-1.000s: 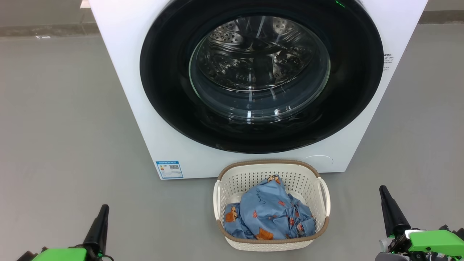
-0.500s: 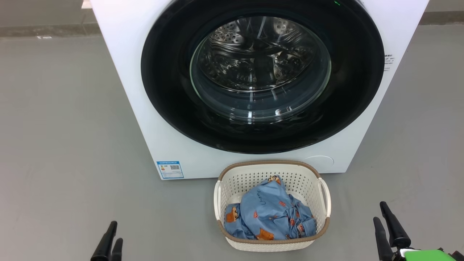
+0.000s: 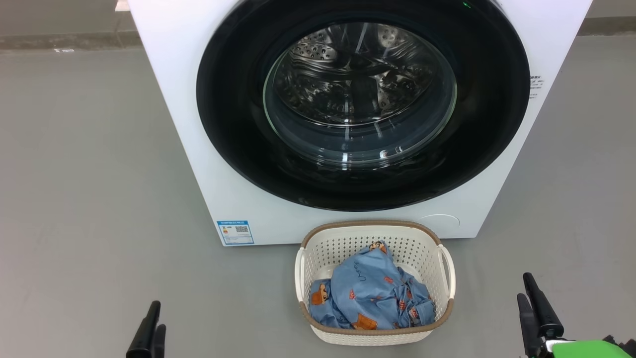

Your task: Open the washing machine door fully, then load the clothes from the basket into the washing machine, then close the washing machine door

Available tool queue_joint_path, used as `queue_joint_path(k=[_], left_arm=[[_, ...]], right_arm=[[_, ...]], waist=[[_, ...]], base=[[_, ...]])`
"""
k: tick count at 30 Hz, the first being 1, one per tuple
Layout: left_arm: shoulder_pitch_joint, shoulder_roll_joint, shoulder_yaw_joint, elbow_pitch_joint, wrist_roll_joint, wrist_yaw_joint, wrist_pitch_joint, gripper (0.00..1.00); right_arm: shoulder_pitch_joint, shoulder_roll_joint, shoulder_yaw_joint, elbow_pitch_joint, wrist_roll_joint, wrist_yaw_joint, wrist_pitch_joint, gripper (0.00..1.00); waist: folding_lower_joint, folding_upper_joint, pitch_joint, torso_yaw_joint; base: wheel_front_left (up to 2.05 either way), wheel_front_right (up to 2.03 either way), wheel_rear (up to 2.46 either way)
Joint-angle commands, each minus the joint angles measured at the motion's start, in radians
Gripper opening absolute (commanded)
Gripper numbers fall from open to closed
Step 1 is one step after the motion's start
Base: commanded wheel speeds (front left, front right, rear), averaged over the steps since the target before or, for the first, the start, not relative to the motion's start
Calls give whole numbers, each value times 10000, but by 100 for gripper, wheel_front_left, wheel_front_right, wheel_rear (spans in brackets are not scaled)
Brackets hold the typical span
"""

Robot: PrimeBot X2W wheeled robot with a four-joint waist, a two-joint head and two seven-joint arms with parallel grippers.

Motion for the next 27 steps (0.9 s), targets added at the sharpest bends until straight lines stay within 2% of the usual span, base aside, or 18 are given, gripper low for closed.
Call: queue_joint_path(k=[1,11,27], left_arm=[[-148,165,60,-287,159,-40,-89,100],[-169,188,104,-226,1396,-48,-384,100],[-156,226,211,-340,4025,-60,-855,100]], right_arm=[[-138,-73,82,-330,-256,3,-86,100],[-98,-87,235,-716,-1775,5,-379,100],[-76,-221,838,-1219,-5185,7,-846,100]], waist=[[-1,0,-2,1],[-1,0,-21,3],[-1,0,-44,15]], base=[[0,0,0],[0,0,0],[0,0,0]])
